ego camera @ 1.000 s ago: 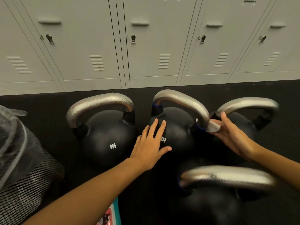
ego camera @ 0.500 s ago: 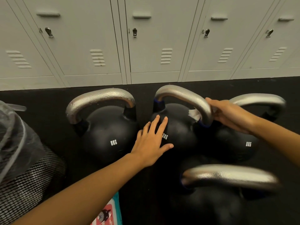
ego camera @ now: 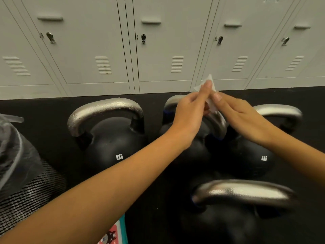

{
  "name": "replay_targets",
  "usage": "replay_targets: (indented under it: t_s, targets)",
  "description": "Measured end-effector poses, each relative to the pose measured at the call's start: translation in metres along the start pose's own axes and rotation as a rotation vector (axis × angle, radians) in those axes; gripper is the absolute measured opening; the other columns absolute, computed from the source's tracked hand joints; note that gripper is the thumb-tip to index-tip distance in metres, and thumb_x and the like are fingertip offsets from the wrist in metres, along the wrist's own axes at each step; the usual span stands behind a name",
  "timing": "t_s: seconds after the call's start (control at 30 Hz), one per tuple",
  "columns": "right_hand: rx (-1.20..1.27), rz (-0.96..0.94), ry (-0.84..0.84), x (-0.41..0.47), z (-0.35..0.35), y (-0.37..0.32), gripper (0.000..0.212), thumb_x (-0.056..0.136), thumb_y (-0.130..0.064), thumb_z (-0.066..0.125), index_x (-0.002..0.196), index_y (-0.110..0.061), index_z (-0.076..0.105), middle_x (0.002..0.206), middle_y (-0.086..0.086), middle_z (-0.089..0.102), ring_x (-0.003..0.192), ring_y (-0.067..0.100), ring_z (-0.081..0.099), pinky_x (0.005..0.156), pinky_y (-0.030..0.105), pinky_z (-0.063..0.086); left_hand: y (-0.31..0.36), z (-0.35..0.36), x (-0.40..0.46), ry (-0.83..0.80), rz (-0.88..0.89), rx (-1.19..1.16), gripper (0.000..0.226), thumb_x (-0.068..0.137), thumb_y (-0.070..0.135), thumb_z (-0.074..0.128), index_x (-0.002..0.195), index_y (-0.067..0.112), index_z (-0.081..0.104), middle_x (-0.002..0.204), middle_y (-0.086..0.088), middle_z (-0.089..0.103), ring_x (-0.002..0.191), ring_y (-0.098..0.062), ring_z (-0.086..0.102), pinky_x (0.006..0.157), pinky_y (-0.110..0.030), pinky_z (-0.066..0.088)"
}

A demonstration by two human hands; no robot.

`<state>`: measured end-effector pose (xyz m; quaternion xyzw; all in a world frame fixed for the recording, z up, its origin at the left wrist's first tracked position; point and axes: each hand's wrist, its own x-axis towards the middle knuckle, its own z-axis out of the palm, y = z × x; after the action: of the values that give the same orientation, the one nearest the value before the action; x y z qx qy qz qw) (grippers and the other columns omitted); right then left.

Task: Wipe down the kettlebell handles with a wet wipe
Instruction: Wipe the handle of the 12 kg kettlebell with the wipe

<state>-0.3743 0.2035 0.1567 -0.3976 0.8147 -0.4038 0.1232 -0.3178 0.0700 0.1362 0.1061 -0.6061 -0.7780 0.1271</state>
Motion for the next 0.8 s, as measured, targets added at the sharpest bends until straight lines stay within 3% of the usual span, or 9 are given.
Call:
replay_targets:
  t_s: [0.1,0.17,0.23,0.3,0.47,0.6,0.7,0.73,0.8]
  targets:
    - [-0.011,-0.021,-0.059,-0.003,0.001,0.001,0.047,0.102,-0.045,0.031,0.148,-0.039,0.034,0.146,-0.026,0.043,0.133,-0.016,0.034,0.106,0.003,0.026,0.004,-0.002,0.0,0.04,-0.099,-0.112,0.036,0.096,0.037,0.053,0.113,0.007,0.064,0.109,-0.011,0.069,0.101,-0.021,0.068,0.093,-0.038,0.053]
    - [0.021,-0.017,-0.033,-0.005,0.001,0.004,0.047,0.101,-0.042,0.037,0.148,-0.041,0.032,0.143,-0.018,0.051,0.13,-0.008,0.044,0.108,0.013,0.034,0.002,-0.004,-0.001,0.038,-0.126,-0.174,0.031,0.097,0.028,0.054,0.116,0.004,0.062,0.109,-0.012,0.069,0.101,-0.021,0.068,0.09,-0.037,0.055]
    - [0.089,-0.01,0.054,-0.004,0.0,0.007,0.044,0.101,-0.035,0.043,0.145,-0.038,0.036,0.124,-0.007,0.065,0.114,0.003,0.06,0.099,0.02,0.045,0.001,-0.008,-0.004,0.044,-0.14,-0.222,0.021,0.098,0.019,0.053,0.109,0.005,0.062,0.096,-0.007,0.07,0.093,-0.019,0.069,0.087,-0.036,0.056]
    - [0.168,0.013,0.128,0.0,-0.004,0.01,0.041,0.101,-0.027,0.049,0.141,-0.033,0.043,0.116,-0.003,0.066,0.102,0.005,0.065,0.094,0.02,0.048,-0.002,-0.012,-0.006,0.038,-0.147,-0.201,0.016,0.098,0.015,0.052,0.106,0.006,0.063,0.088,-0.003,0.067,0.09,-0.017,0.068,0.085,-0.035,0.057]
    - [0.343,0.053,0.117,0.007,-0.004,0.019,0.034,0.097,-0.009,0.055,0.13,-0.017,0.058,0.111,0.0,0.074,0.104,0.013,0.069,0.095,0.025,0.052,-0.006,-0.013,-0.003,-0.016,-0.183,-0.133,0.011,0.098,0.013,0.052,0.098,0.009,0.063,0.09,-0.003,0.066,0.097,-0.019,0.068,0.085,-0.034,0.056]
    - [0.226,-0.036,0.107,0.003,-0.003,0.011,0.038,0.095,-0.006,0.057,0.133,-0.013,0.056,0.12,-0.007,0.068,0.113,0.007,0.064,0.097,0.02,0.049,0.002,-0.008,0.003,0.03,-0.169,-0.145,0.023,0.096,0.025,0.057,0.105,0.004,0.061,0.093,-0.008,0.068,0.091,-0.02,0.069,0.084,-0.036,0.057]
    - [0.1,-0.063,0.082,0.002,-0.006,0.007,0.04,0.096,-0.008,0.057,0.136,-0.013,0.054,0.095,-0.027,0.068,0.104,-0.003,0.063,0.101,0.021,0.046,0.003,-0.007,0.007,0.05,-0.16,-0.113,0.031,0.093,0.028,0.062,0.109,0.001,0.061,0.099,-0.01,0.069,0.098,-0.021,0.068,0.084,-0.033,0.057]
    - [0.078,-0.065,0.077,0.001,-0.006,0.006,0.041,0.097,-0.009,0.057,0.137,-0.015,0.053,0.09,-0.026,0.068,0.102,-0.003,0.064,0.102,0.023,0.046,0.003,-0.007,0.008,0.049,-0.16,-0.126,0.031,0.092,0.026,0.063,0.11,0.001,0.061,0.1,-0.01,0.069,0.098,-0.022,0.068,0.084,-0.033,0.057]
    - [0.073,-0.076,0.089,0.0,-0.006,0.006,0.042,0.098,-0.014,0.057,0.139,-0.02,0.052,0.104,-0.004,0.073,0.109,0.011,0.065,0.104,0.034,0.048,0.005,-0.005,0.008,0.04,-0.164,-0.181,0.029,0.091,0.022,0.064,0.111,0.001,0.057,0.1,-0.011,0.068,0.093,-0.02,0.069,0.085,-0.034,0.057]
